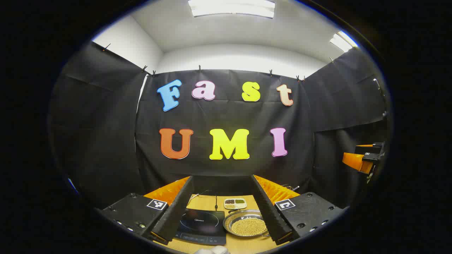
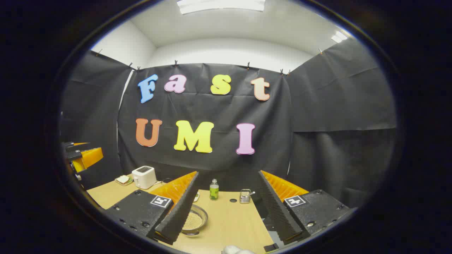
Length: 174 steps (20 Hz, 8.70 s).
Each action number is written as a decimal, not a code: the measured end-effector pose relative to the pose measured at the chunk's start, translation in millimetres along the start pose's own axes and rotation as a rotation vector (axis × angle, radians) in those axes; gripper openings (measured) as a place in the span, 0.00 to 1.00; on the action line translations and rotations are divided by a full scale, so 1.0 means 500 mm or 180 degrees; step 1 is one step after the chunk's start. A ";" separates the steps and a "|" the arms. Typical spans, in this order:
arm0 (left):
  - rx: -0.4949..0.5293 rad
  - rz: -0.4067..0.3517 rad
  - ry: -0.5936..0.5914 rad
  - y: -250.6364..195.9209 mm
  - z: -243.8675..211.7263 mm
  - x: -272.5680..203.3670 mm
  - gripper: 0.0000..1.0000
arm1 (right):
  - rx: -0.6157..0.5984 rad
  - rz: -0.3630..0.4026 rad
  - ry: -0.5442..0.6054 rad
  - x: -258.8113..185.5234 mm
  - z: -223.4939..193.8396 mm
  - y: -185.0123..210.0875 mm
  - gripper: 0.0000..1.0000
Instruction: First push the handle of the pot to place it horizontally, then grasp the pot with both hands and set it on the induction cooktop.
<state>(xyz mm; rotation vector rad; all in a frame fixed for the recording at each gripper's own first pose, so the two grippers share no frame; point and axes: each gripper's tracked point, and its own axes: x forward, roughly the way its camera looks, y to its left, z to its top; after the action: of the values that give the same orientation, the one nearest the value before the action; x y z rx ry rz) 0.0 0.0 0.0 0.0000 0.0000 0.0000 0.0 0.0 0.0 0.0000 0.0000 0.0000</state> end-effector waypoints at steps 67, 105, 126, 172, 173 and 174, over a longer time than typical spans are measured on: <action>0.0101 0.0975 0.0401 0.085 -0.113 -0.023 0.95 | -0.0398 0.1542 0.2962 0.188 -0.874 0.293 0.01; 0.0067 0.0567 0.0488 0.012 -0.158 0.119 0.95 | -0.0392 0.0801 0.2489 0.298 -0.746 0.060 0.01; -0.0132 -0.0034 0.1213 -0.009 -0.438 0.085 0.95 | 0.0232 0.0388 0.2166 0.121 -0.697 0.070 0.82; 0.0075 0.0106 0.3092 -0.058 -0.899 0.382 0.57 | 0.0336 0.0597 0.3043 0.508 -0.898 0.079 0.53; 0.0064 0.0081 0.3086 -0.058 -0.894 0.382 0.57 | 0.0331 0.0574 0.3014 0.505 -0.891 0.077 0.53; 0.0068 0.0058 0.3068 -0.059 -0.887 0.379 0.57 | 0.0300 0.0566 0.2996 0.502 -0.883 0.076 0.53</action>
<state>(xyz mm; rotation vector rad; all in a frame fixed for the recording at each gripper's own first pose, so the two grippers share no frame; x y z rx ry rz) 189.5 -29.5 -443.6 0.0213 0.9640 0.0182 250.9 38.1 -441.7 0.0943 0.9412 0.1777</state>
